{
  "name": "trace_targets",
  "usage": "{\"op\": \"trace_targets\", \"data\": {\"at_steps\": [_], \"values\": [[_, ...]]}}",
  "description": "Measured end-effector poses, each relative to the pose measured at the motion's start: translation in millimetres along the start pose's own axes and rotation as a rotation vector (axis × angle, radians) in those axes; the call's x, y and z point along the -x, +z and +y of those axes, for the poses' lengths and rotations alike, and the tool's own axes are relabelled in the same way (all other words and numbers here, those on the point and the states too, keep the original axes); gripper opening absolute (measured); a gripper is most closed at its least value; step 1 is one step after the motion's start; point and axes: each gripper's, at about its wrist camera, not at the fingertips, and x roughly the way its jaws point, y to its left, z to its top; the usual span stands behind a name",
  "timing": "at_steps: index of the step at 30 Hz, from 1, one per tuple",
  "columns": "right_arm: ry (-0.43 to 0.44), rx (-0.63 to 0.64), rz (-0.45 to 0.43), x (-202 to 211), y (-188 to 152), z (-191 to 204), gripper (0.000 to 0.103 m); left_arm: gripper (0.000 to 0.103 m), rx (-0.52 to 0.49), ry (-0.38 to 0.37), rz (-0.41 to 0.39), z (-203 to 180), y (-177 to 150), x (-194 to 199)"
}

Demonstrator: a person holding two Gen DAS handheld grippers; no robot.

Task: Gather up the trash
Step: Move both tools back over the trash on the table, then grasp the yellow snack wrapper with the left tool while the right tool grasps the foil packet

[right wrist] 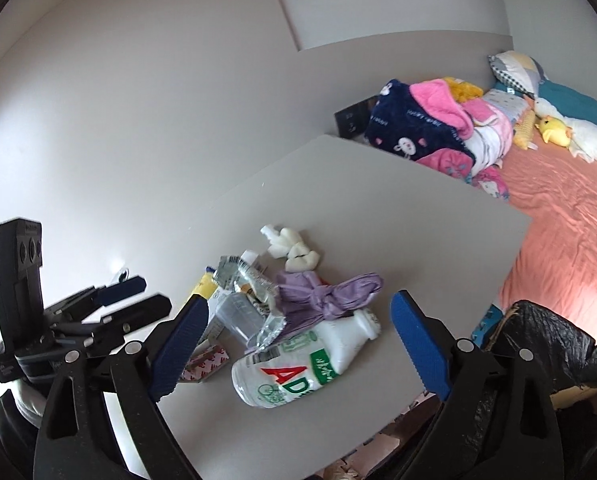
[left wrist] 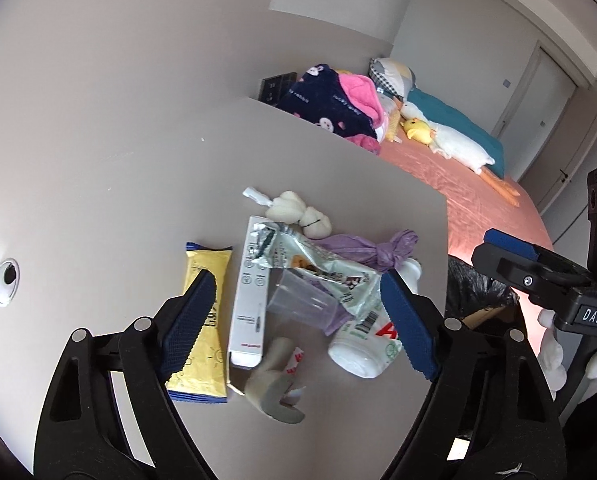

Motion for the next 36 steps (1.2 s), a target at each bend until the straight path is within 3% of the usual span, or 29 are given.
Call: {"op": "trace_targets", "data": {"at_steps": [4, 9, 29, 36], "values": [[0.008, 0.021, 0.044, -16, -4, 10, 0.071, 0.067, 0.028, 0.032, 0.006, 21, -4, -1], [0.021, 0.039, 0.087, -36, -6, 19, 0.064, 0.059, 0.068, 0.071, 0.043, 43, -8, -9], [0.006, 0.008, 0.204, -98, -13, 16, 0.035, 0.055, 0.079, 0.108, 0.206, 77, -15, -80], [0.012, 0.010, 0.220, -106, -16, 19, 0.023, 0.051, 0.044, 0.143, 0.202, 74, -15, -89]]}}
